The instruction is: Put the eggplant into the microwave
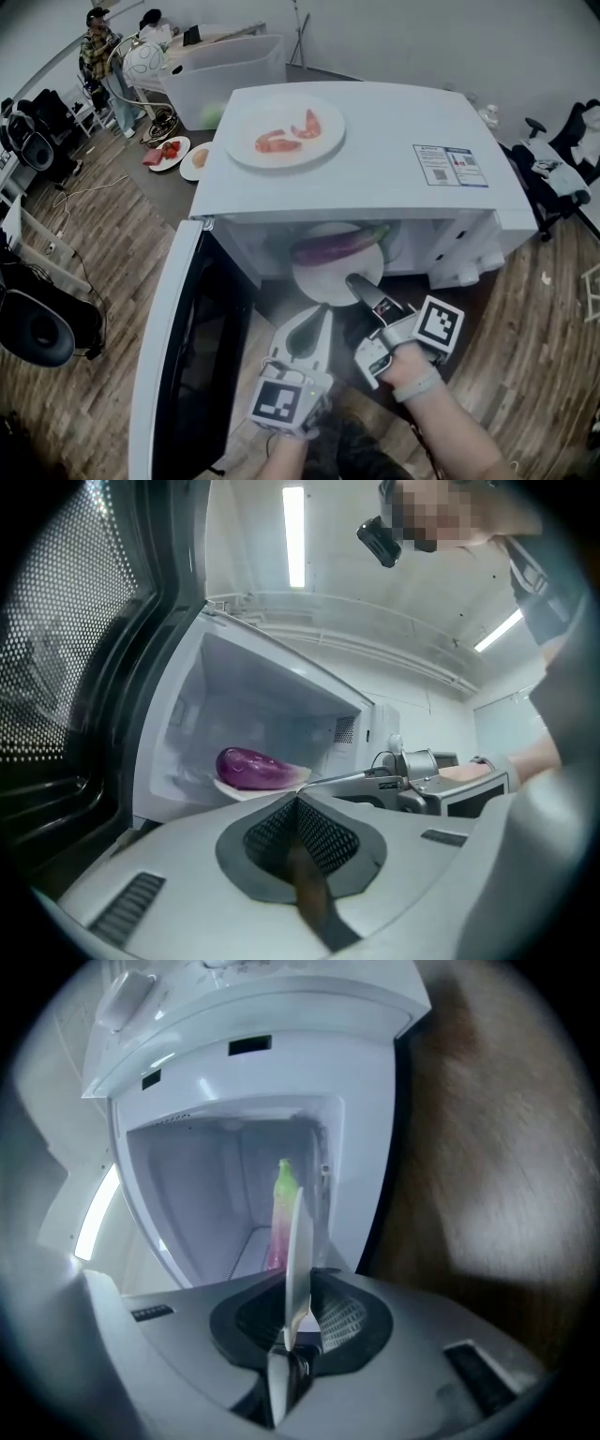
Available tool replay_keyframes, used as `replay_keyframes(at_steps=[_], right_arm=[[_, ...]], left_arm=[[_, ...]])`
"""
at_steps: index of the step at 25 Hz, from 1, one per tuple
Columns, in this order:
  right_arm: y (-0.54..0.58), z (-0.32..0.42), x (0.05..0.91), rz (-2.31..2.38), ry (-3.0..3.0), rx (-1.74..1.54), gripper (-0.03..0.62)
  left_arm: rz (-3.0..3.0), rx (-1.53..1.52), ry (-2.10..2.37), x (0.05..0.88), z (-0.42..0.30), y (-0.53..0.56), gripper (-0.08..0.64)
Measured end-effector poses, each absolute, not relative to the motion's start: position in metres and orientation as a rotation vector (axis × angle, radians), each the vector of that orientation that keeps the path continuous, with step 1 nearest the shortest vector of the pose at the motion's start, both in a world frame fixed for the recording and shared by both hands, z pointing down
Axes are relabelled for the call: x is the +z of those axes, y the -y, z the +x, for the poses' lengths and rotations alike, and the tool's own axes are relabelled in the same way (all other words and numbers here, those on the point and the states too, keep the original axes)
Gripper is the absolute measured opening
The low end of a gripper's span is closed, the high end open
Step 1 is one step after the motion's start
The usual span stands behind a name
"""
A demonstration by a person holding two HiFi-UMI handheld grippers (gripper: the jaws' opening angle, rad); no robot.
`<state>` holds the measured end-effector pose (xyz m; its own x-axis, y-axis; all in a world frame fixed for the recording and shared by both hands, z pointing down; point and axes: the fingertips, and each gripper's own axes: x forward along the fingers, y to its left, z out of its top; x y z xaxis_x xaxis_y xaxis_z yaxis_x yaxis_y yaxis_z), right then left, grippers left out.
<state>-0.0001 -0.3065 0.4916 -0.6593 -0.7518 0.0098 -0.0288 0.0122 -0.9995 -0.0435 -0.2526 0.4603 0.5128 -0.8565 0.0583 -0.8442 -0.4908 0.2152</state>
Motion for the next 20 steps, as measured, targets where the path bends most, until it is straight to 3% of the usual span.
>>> replay_keyframes(at_steps=[3,7,9,16,20], right_arm=[[0.304,-0.004,0.490,-0.777,-1.783,-1.698,0.082],[0.300,-0.007,0.485,-0.746,-1.836,-1.691,0.083],[0.297,-0.007,0.484,-0.752,-1.879,-1.678,0.129],[0.279,-0.007,0.483,-0.759,-2.074,-1.654,0.131],[0.258,-0.007,0.490,-0.757,-2.295,-1.640,0.169]], left_arm=[[2.514,-0.107,1.452,0.462,-0.045,0.256,0.001],[2.499,-0.131,1.458,0.462,-0.045,0.259,0.002],[2.489,-0.143,1.463,0.462,-0.045,0.261,0.000],[2.460,-0.172,1.488,0.462,-0.049,0.267,0.002],[2.449,-0.180,1.498,0.462,-0.049,0.271,0.002]])
